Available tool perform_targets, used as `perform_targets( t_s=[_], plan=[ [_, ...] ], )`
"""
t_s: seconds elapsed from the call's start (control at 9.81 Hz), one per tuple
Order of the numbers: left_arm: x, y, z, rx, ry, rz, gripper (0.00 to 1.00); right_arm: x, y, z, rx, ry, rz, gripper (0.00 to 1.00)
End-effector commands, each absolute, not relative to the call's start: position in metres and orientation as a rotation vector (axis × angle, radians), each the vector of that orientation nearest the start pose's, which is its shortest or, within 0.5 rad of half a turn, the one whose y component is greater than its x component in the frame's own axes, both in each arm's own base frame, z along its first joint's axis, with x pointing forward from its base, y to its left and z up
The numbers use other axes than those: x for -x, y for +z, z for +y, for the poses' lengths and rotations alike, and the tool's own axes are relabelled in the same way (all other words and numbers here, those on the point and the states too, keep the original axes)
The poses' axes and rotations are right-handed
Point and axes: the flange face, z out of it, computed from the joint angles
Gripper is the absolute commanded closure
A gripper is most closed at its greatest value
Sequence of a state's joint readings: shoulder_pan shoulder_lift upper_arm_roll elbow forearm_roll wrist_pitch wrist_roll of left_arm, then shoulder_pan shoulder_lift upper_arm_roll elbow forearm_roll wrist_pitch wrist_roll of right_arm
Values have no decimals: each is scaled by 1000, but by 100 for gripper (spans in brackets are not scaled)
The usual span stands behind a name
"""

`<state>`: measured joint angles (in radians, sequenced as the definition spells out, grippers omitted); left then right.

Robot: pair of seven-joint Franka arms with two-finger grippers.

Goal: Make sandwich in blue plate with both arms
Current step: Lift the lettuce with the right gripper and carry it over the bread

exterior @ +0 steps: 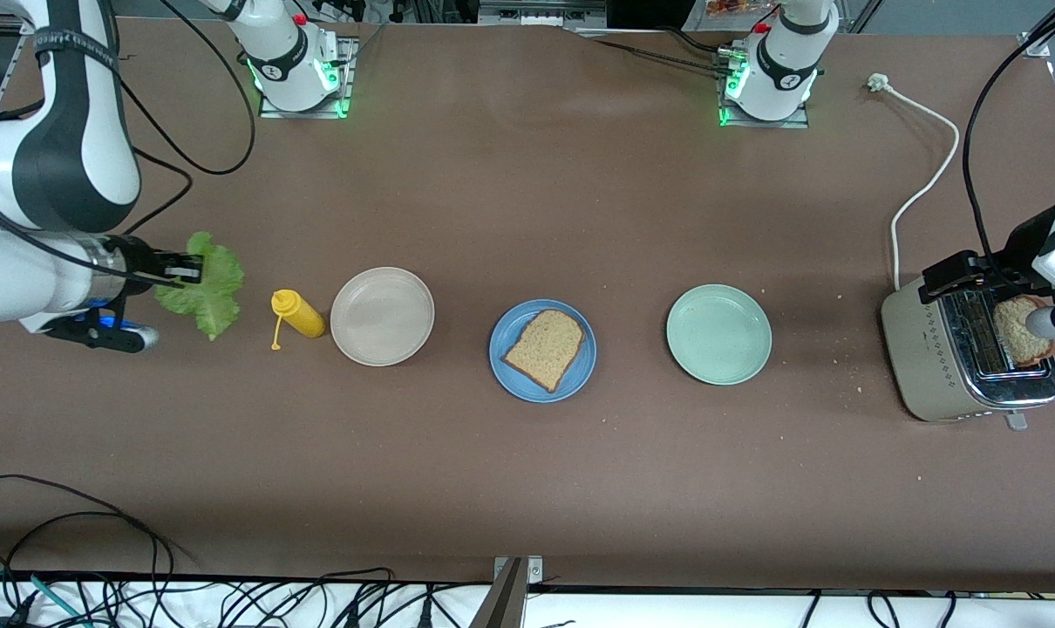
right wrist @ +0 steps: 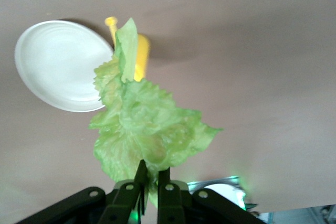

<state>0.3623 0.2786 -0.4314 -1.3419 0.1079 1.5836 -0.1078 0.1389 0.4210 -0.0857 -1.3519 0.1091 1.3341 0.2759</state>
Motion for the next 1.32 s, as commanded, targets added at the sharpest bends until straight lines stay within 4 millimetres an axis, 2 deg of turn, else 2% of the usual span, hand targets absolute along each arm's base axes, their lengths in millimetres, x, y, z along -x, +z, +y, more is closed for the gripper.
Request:
perform_targets(
  t_s=[0.0, 0.2, 0.41, 0.51, 0.61, 0.71, 0.82, 0.92, 1.02, 1.12, 1.22],
  plan=[
    [-630, 588, 6, 3151, 27, -50, 0, -625, 467, 120, 2921, 700, 457, 89],
    [-630, 588, 6, 3151, 27, -52, 0, -618, 471, 196, 2931, 607, 504, 89],
    [-630, 588, 6, 3151, 27, -52, 0, -592, 464, 293, 2981, 530, 501, 89],
    [-630, 588, 6, 3151, 27, -52, 0, -582, 453, 332, 2991, 496, 438, 89],
    [-630, 588, 7, 3151, 27, -52, 0, -579, 441, 359, 2982, 437, 412, 88],
    [-630, 588, 8, 3151, 27, -55, 0, -576, 425, 387, 2966, 376, 487, 88],
    [-630, 588, 7, 3151, 27, -52, 0, -576, 398, 412, 2939, 333, 640, 88],
    [-630, 588, 6, 3151, 27, -50, 0, -573, 360, 441, 2916, 279, 756, 88],
    [-630, 588, 7, 3151, 27, -52, 0, -582, 323, 451, 2864, 216, 871, 88],
    [-630, 588, 7, 3151, 27, -52, 0, -588, 300, 458, 2804, 160, 961, 88],
    [-630, 588, 7, 3151, 27, -55, 0, -585, 284, 474, 2742, 117, 1050, 88]
  ],
)
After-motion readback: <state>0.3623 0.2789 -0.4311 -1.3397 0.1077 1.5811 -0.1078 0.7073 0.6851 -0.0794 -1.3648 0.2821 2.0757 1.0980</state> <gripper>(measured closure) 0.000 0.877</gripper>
